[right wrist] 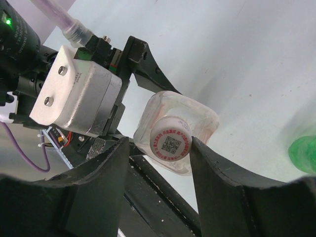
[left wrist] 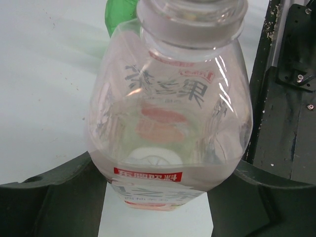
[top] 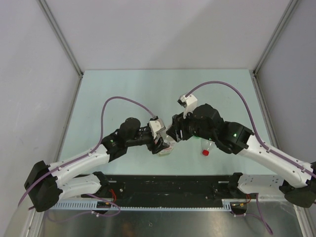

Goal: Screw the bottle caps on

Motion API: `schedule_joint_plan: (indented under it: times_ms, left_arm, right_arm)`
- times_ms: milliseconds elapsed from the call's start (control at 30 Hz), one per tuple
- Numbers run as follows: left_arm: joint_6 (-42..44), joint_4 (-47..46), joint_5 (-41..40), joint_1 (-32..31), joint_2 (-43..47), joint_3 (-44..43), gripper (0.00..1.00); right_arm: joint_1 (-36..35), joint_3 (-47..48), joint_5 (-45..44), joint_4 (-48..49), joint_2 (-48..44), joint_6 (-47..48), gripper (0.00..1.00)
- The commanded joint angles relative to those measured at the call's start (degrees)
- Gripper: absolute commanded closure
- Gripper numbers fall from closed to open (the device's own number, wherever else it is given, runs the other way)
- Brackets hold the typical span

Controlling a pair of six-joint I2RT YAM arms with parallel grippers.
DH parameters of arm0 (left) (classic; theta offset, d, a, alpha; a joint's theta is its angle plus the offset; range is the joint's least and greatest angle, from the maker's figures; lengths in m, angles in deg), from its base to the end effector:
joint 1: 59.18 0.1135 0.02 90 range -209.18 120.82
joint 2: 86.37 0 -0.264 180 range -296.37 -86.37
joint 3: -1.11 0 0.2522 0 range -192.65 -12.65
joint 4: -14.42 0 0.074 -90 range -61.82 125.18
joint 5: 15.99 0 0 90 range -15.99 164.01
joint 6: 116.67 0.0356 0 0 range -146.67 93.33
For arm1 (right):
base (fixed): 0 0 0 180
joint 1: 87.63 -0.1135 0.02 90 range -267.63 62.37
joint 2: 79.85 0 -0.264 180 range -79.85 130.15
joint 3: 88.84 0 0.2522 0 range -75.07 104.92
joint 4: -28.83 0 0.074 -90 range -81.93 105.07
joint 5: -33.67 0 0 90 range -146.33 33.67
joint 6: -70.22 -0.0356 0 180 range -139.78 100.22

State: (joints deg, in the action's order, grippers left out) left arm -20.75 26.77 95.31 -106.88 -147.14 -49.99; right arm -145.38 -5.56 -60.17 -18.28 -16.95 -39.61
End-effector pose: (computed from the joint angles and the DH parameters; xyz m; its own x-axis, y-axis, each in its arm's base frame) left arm 0.1513 -0.1855 0.2613 -0.1565 0.3148 -0.9362 0.9369 0.3473 -0.0399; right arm 0.1269 0.1966 0.3871 -0.5012 -0.1601 -0.8504 -0.6823 0.6775 0.2746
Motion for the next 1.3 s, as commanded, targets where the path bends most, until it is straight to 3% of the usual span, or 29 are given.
schedule_joint_plan:
  times_ms: [0,333,767,1033,1267]
  left_arm:
    - [-2.2,-9.7,-0.5,-0.1,0.9,-4.2,1.0]
    - [-2.7,-9.7,-0.9,-0.2,1.8,-4.1,1.0]
    - [-2.8,-9.7,-1.6,-0.1,1.9,-3.3,1.0]
    - [-3.3,-9.7,-8.0,0.0,4.8,-0.4,1.0]
    - [-7.7,-9.8,-14.4,0.9,6.3,3.0,1.0]
  right_arm:
    - [-1.4,-1.0,1.4,-1.1,-1.2,-0.7,0.42]
    - [-1.4,-1.0,-1.0,-0.1,-2.4,-1.3,0.33]
    - [-1.4,-1.0,-3.3,0.5,-4.0,0.2,0.32]
    - [-1.4,-1.0,-5.1,-2.2,-4.8,-0.2,0.31]
    - [1.1,-1.6,-10.9,-9.2,-6.4,-6.9,0.29]
